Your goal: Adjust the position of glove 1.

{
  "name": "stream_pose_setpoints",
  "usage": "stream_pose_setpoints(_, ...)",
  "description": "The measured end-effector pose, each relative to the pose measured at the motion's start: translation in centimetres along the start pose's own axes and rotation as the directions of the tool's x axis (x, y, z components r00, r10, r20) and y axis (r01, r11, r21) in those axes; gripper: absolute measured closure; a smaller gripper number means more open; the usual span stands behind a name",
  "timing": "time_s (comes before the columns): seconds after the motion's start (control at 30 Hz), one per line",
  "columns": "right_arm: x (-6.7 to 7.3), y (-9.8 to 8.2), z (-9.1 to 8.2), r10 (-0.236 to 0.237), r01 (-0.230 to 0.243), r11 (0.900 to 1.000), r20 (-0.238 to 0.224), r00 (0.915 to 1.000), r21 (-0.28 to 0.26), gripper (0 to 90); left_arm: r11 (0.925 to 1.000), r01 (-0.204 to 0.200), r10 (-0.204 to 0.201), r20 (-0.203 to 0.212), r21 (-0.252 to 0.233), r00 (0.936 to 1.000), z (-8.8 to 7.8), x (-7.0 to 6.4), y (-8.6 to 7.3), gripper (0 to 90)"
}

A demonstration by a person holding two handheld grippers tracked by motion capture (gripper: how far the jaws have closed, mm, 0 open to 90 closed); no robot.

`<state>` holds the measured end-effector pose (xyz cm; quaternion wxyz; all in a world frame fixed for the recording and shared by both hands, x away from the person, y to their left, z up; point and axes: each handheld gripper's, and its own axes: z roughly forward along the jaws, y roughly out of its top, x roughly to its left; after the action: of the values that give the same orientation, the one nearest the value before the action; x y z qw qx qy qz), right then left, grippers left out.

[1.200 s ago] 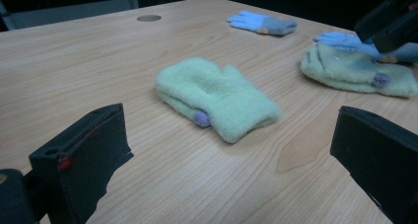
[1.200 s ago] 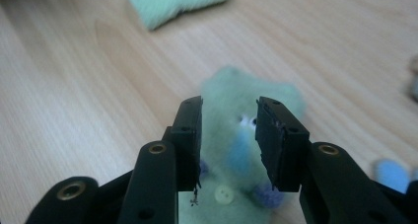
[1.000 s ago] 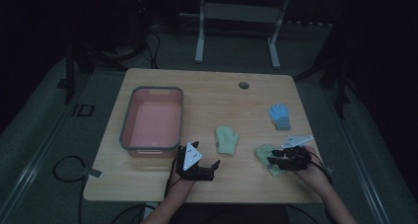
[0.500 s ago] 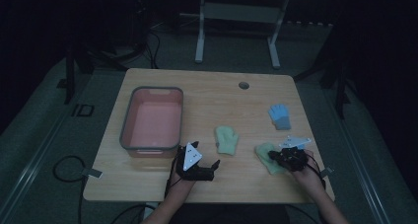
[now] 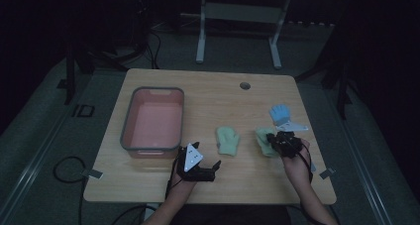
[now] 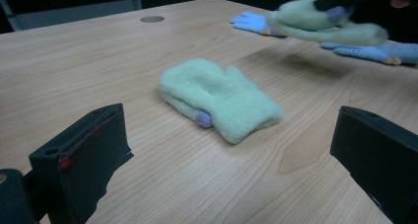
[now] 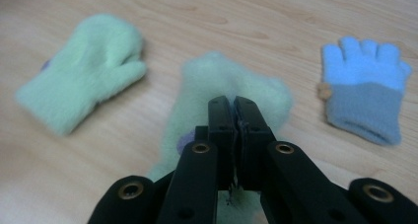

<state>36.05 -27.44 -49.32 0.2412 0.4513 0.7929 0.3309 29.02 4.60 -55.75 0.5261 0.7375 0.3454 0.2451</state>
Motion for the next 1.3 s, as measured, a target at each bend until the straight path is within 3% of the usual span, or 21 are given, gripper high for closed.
stream_pose_setpoints(0.1, 0.3, 0.2, 0.5, 0.012, -0.012, 1.000, 0.009, 0.9999, 0.003, 87.2, 1.0000, 0.001, -0.001, 0.000, -0.002, 1.0000, 0.0, 0.0, 0.0, 1.0)
stream_pose_setpoints(0.2, 1.2, 0.4, 1.9, -0.010, 0.009, 1.000, 0.036, 0.9993, 0.017, 87.2, 1.0000, 0.001, -0.001, 0.003, -0.004, 1.0000, 0.0, 0.0, 0.0, 1.0)
stream_pose_setpoints(0.5, 1.5, -0.1, 4.7, 0.021, -0.023, 0.998, 0.035, 0.9992, 0.051, 85.3, 1.0000, -0.004, 0.004, 0.009, -0.002, 1.0000, 0.0, 0.0, 0.0, 1.0)
stream_pose_setpoints(0.67, 1.2, -1.1, 5.8, 0.060, -0.059, 0.995, -0.004, 0.9982, 0.079, 77.5, 1.0000, -0.004, 0.004, 0.011, -0.001, 0.9999, 0.0, 0.0, 0.0, 1.0)
stream_pose_setpoints(0.8, 0.9, -1.0, 5.5, 0.067, -0.065, 0.995, -0.019, 0.9976, 0.074, 70.9, 1.0000, -0.004, 0.004, 0.012, 0.000, 0.9999, 0.0, 0.0, 0.0, 1.0)
stream_pose_setpoints(0.97, 0.3, -0.7, 4.3, 0.015, -0.010, 0.998, -0.085, 0.9963, 0.055, 65.6, 1.0000, -0.006, 0.006, 0.012, 0.000, 0.9999, 0.0, 0.0, 0.0, 1.0)
stream_pose_setpoints(1.03, -0.2, -0.7, 3.7, -0.019, 0.024, 0.999, -0.101, 0.9947, 0.045, 68.7, 1.0000, -0.004, 0.004, 0.012, -0.001, 0.9999, 0.0, 0.0, 0.0, 1.0)
stream_pose_setpoints(1.1, -0.8, -0.6, 3.3, -0.055, 0.060, 0.998, -0.142, 0.9884, 0.032, 69.0, 1.0000, -0.004, 0.004, 0.011, -0.001, 0.9999, 0.0, 0.0, 0.0, 1.0)
stream_pose_setpoints(1.2, -1.8, -0.4, 3.0, -0.121, 0.127, 0.991, -0.162, 0.9794, 0.029, 69.8, 1.0000, -0.006, 0.006, 0.011, -0.001, 0.9999, 0.0, 0.0, 0.0, 1.0)
stream_pose_setpoints(1.3, -2.5, -0.1, 2.9, -0.152, 0.159, 0.987, -0.195, 0.9691, 0.022, 69.1, 1.0000, -0.004, 0.004, 0.011, -0.001, 0.9999, 0.0, 0.0, 0.0, 1.0)
